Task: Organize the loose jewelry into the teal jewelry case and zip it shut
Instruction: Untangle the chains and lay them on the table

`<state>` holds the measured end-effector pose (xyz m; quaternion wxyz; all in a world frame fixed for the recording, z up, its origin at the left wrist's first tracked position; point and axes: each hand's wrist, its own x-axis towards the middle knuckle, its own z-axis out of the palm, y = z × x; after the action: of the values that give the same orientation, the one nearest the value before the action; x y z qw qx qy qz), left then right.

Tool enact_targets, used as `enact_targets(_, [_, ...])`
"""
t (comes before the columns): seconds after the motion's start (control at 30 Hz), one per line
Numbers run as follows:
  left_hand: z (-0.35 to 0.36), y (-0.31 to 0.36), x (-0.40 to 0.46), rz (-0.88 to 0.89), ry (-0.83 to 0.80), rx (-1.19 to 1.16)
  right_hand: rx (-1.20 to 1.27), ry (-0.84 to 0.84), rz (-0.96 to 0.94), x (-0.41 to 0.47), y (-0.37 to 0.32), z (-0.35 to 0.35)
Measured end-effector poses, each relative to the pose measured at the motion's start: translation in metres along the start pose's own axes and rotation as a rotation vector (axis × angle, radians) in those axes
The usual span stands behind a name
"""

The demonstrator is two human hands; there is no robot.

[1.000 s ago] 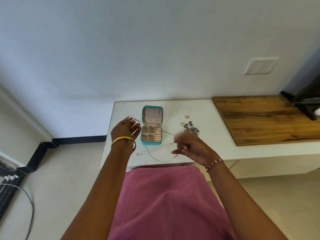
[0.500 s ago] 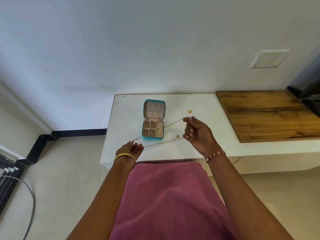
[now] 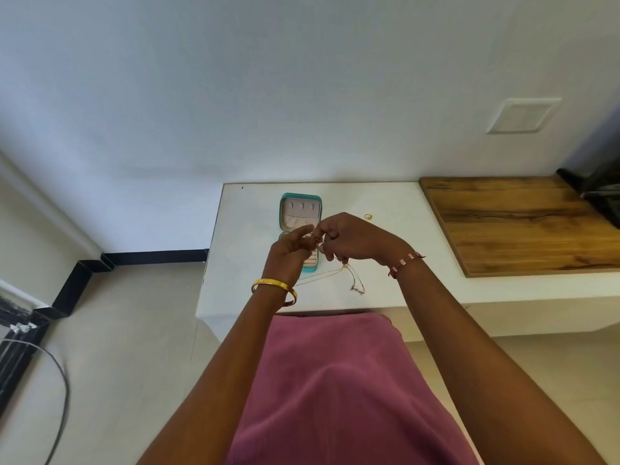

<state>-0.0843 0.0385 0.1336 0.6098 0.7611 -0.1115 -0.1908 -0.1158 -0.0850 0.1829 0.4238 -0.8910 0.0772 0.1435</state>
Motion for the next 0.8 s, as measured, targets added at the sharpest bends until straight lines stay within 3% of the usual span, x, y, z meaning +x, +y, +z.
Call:
enact_targets(0.17, [-0.001,0.014,-0.002,-0.075,-0.129,0.011,-0.102,-0.068,0.057,-0.01,-0.001,-0.009])
enact_targets(0.37, [-0.004,0.017,-0.008,-0.074,-0.232,0.213,-0.047,-0.045,0.057,-0.013,0.014,-0.016])
enact_targets(0.47, [-0.011,0.013,-0.009,-0.052,-0.265,0.198,-0.021,0.018,0.056,-0.016,0.026,-0.018])
enact_targets(0.67, [-0.028,0.004,-0.003,-0.182,-0.262,-0.123,0.491,0.122,-0.001,-0.023,0.055,-0.016])
enact_targets(0.8, [-0.028,0.009,-0.001,-0.286,-0.373,-0.137,0.509,0.058,-0.05,-0.019,0.051,-0.004])
